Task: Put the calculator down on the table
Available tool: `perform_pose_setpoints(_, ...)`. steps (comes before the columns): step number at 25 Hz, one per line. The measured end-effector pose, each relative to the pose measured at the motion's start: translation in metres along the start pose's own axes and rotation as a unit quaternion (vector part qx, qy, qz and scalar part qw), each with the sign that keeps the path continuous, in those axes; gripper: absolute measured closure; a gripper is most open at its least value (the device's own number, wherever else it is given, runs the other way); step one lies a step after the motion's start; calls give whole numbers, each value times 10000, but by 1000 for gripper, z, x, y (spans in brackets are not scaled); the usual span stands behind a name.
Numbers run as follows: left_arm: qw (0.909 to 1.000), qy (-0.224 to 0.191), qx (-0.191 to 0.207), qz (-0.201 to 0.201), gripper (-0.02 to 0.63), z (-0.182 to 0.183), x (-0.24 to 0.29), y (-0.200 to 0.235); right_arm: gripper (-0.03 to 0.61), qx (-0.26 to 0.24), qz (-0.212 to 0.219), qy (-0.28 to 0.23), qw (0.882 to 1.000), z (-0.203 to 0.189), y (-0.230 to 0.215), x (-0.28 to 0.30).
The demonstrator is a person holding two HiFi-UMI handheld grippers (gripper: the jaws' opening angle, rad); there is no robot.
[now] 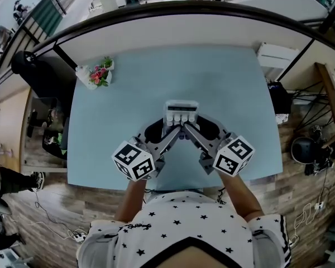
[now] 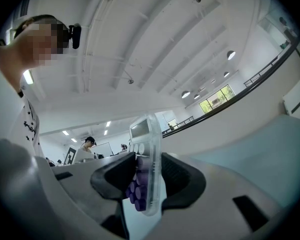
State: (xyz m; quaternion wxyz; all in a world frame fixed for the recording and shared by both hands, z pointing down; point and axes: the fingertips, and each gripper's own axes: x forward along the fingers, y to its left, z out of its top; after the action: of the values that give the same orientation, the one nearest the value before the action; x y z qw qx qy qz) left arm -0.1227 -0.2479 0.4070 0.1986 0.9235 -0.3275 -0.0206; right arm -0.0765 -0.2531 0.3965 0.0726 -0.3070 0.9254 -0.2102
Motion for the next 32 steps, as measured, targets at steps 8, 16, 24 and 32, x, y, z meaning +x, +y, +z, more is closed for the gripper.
perform_pose_setpoints(8, 9997, 102, -210, -4, 407, -11, 1, 21, 417, 119, -165, 172, 9996, -15, -11, 15)
perform_pose_setpoints(16, 9988, 207, -439, 42, 407, -26, 2, 37, 416, 292, -311, 393, 9983, -34, -23, 24)
perform_pose_setpoints(24, 9973, 302, -667, 62, 407, -45, 1, 50, 414, 415, -456, 591, 9963, -55, -31, 29)
perform_pose_setpoints(32, 9949, 420, -907, 108, 407, -67, 0, 60, 414, 597, -568, 797, 9934, -77, -39, 32)
